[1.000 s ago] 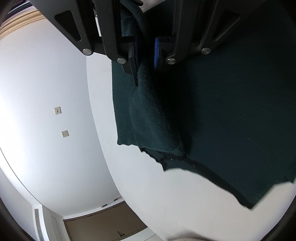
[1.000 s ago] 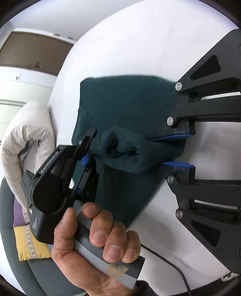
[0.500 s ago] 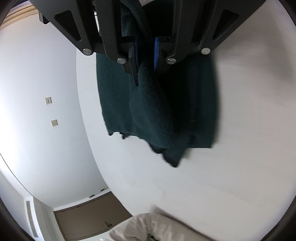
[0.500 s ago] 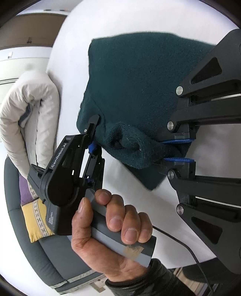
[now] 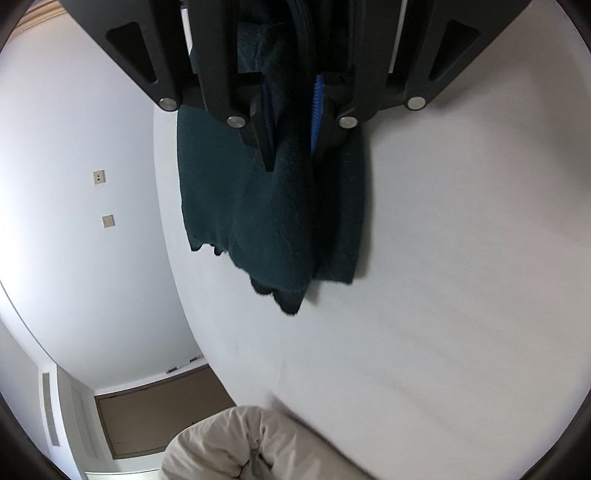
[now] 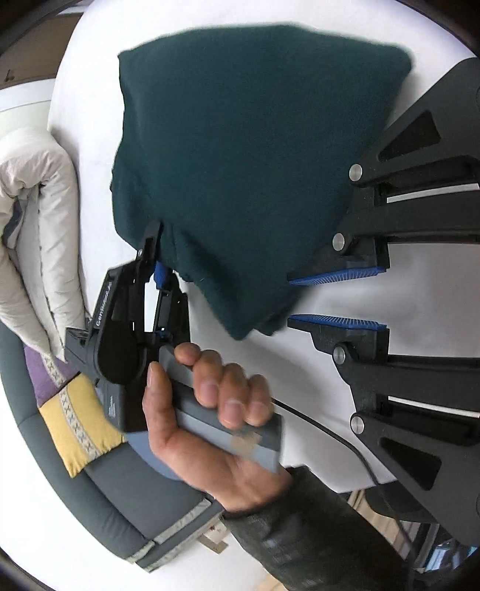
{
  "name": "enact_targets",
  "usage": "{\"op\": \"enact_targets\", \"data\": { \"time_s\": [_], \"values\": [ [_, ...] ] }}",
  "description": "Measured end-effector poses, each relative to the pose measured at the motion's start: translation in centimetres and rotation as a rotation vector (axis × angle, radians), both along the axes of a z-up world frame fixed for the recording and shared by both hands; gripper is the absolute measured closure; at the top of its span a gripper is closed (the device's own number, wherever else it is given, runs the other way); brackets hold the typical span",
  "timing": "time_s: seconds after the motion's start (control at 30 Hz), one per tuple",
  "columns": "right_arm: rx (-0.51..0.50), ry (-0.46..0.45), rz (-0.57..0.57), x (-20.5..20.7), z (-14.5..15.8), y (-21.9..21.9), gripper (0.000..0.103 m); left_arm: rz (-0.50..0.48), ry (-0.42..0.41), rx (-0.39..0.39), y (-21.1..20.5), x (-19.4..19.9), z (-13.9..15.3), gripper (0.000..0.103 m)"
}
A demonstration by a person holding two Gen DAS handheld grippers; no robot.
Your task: Fold small clothes
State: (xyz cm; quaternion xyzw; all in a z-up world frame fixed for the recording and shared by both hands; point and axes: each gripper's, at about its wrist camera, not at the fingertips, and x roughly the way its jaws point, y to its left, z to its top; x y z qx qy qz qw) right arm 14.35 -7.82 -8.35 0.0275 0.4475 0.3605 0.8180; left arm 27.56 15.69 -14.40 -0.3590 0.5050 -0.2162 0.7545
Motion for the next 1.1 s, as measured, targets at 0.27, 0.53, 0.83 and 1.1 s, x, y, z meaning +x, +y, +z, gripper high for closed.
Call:
{"op": "enact_targets", "data": {
  "time_s": [0.27, 0.53, 0.83, 1.1],
  "values": [
    [0.021, -0.039, -0.288, 0.5, 1.4, -10.0, 0.086, -0.013, -0.232, 0.227, -2.2, -5.1, 7.6, 0.069],
    [-0.065, -0.012, -0.46, 4.2, -0.7, -13.5, 0.086, -0.082, -0.215, 0.469, -4.9, -7.1, 4.5, 0.077],
    [-0.06, 0.041, -0.438, 7.1, -3.1, -11.2, 0.085, -0.054, -0.254, 0.57, -4.0, -8.6, 2.4, 0.089],
    [-0.111, 0.035, -0.367, 7.2, -3.5, -9.2, 0.085, -0.004, -0.233, 0.572, -2.6, -8.8, 1.6, 0.059]
  ]
}}
